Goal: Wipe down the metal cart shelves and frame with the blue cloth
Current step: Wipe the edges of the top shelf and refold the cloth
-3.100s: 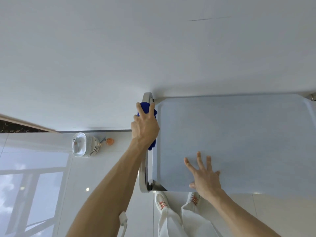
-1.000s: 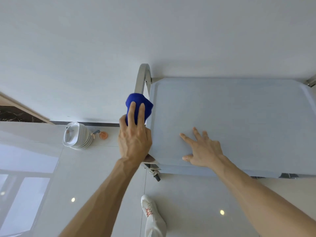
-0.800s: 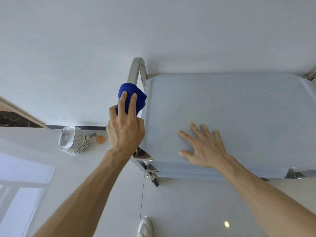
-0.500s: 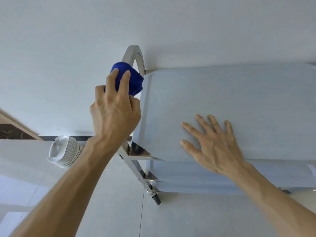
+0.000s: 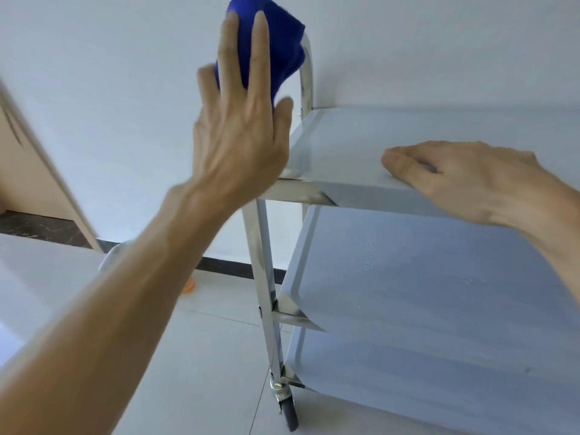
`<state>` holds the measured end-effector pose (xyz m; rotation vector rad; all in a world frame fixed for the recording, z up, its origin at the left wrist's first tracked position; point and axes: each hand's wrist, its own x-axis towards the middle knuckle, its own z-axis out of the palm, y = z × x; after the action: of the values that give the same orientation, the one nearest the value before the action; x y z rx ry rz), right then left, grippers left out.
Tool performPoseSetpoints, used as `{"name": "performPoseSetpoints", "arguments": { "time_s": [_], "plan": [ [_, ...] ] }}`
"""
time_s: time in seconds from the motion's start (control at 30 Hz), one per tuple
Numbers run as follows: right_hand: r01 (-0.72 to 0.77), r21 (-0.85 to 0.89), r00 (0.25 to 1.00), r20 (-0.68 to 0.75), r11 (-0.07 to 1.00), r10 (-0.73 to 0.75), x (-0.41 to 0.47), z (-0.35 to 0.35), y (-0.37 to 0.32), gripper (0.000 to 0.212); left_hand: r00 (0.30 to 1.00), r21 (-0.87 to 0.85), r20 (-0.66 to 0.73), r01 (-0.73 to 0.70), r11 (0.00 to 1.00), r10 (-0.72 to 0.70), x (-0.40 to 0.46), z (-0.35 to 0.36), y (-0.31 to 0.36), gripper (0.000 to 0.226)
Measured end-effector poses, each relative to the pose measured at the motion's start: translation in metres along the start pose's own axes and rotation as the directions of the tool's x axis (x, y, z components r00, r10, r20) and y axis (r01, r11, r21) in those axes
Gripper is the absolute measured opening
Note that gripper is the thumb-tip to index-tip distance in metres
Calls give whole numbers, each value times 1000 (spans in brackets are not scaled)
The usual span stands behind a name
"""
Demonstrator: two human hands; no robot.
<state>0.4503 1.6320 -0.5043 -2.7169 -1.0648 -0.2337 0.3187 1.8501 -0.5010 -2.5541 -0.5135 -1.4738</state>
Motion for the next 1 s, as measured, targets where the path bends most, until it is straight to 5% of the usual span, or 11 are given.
{"name": "performPoseSetpoints", "arguments": {
  "time_s": [0.23, 0.33, 0.47, 0.53, 0.7, 0.87, 1.0],
  "plan": [
    [25, -4, 1000, -7, 1000, -25, -1, -2, -2, 62, 992, -406, -22, 108, 908, -128, -50, -1, 1, 51],
    [33, 0, 999, -16, 999, -33, -2, -3, -3, 64, 961, -615, -74, 165, 771, -265, -59, -3, -1, 26],
    [36, -11, 998, -53, 999, -37, -4, 0, -5, 62, 882, -792, 157, 381, 477, -443, -71, -1, -7, 46],
    [36, -22, 996, -75, 999, -38, -6, 1, -6, 58, 841, -789, 240, 460, 407, -485, -70, -3, -13, 44],
    [22, -46, 975, -219, 999, -31, -10, 5, -4, 53, 756, -747, 161, 514, 422, -635, -81, -12, -15, 19],
    [110, -32, 892, -438, 993, -113, -14, 14, -1, 44, 765, -824, 190, 465, 324, -616, -108, -19, 4, 25],
    [381, 349, 833, -532, 856, -153, -30, 15, -10, 29, 827, -863, 283, 441, 248, -487, -113, -27, 25, 19]
  ]
}}
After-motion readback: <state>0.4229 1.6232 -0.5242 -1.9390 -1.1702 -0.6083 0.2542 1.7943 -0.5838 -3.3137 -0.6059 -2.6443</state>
